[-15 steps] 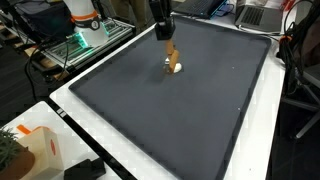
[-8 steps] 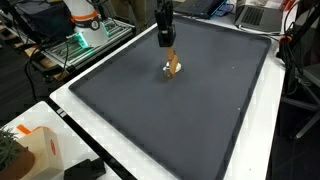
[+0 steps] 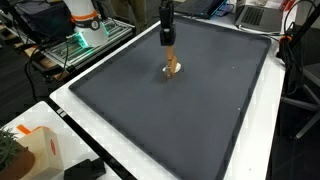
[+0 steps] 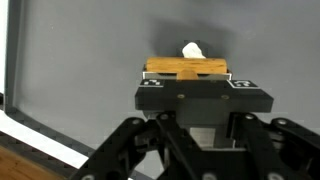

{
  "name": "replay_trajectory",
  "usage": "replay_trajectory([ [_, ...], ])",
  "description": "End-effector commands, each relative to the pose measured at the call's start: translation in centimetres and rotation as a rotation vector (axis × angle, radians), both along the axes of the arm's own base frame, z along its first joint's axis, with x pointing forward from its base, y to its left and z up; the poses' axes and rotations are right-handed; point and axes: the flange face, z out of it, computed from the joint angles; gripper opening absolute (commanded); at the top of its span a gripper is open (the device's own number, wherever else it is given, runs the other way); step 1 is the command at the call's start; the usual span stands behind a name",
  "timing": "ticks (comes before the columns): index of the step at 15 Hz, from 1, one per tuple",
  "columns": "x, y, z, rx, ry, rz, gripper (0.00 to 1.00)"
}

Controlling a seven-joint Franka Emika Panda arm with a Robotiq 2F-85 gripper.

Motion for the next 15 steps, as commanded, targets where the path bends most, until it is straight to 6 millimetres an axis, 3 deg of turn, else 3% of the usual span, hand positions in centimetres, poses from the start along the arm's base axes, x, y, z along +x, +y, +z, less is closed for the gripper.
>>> replay_trajectory([
  [1,-0.05,-0.79,-2.4,-0.056,0.078,-0.003,0.22],
  [15,0.81,-1.09,-3.27,-0.107,0.173,-0.012,0.22],
])
